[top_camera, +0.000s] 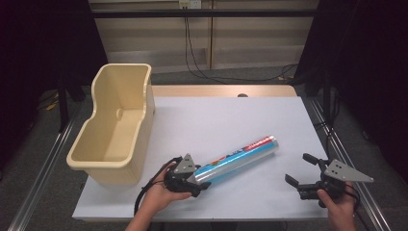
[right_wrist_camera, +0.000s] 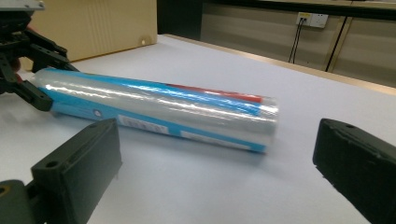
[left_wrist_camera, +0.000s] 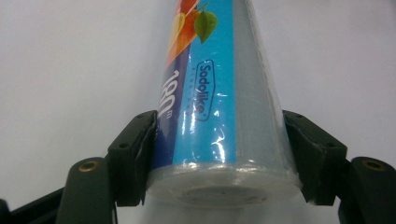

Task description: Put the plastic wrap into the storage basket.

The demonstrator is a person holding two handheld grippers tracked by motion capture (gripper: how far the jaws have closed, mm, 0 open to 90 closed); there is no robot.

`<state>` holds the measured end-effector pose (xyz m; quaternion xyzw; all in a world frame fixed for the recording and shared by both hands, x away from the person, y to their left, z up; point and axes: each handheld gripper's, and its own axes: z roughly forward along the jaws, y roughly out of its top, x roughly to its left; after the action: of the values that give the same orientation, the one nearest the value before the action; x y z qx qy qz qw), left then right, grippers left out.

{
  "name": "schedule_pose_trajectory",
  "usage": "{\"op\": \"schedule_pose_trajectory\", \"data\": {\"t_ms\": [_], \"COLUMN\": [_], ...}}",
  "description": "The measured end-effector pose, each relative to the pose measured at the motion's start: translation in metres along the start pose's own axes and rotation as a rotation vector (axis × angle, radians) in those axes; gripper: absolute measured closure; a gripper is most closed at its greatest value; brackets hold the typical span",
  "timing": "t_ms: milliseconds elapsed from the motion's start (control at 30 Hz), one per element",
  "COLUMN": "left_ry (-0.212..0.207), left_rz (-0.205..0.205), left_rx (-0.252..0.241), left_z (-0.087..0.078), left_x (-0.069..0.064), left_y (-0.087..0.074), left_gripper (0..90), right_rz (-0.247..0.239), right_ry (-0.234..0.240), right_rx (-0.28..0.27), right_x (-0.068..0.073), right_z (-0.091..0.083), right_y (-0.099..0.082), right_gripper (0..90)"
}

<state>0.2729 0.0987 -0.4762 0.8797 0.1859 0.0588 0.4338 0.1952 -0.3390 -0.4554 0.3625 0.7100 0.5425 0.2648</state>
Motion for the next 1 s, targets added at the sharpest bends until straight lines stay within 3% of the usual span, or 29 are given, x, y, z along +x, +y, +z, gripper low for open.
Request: {"op": "schedule_pose_trajectory", "data": {"t_ms": [233,600,833,1000], "left_ry": [0.010,0.026,0.023,0.016], "left_rz": [-0.006,-0.004,-0.016,-0.042], "left_rx": [0.022,0.025,0.018,0.030], "left_z": [-0.025,-0.042,-0.056,-0.057], "left_x": [0.001,-0.001,0.001,0.002], "left_y": [-0.016,-0.028,-0.039,-0.038], "left_gripper": [31.9,32.0,32.0,31.6], "right_rz": [-0.005,0.001,-0.001,-0.001], "right_ry": [0.007,0.008,0.008,0.008], "right_rx": [0.000,-0.002,-0.002,0.002], "right_x": [0.001,0.000,0.001,0.001], "right_z": [0.001,0.001,0.001,0.002], "right_y": [0.000,-0.001,0.000,0.000], "right_gripper": [0.6,0.6,0.6,0.6]}}
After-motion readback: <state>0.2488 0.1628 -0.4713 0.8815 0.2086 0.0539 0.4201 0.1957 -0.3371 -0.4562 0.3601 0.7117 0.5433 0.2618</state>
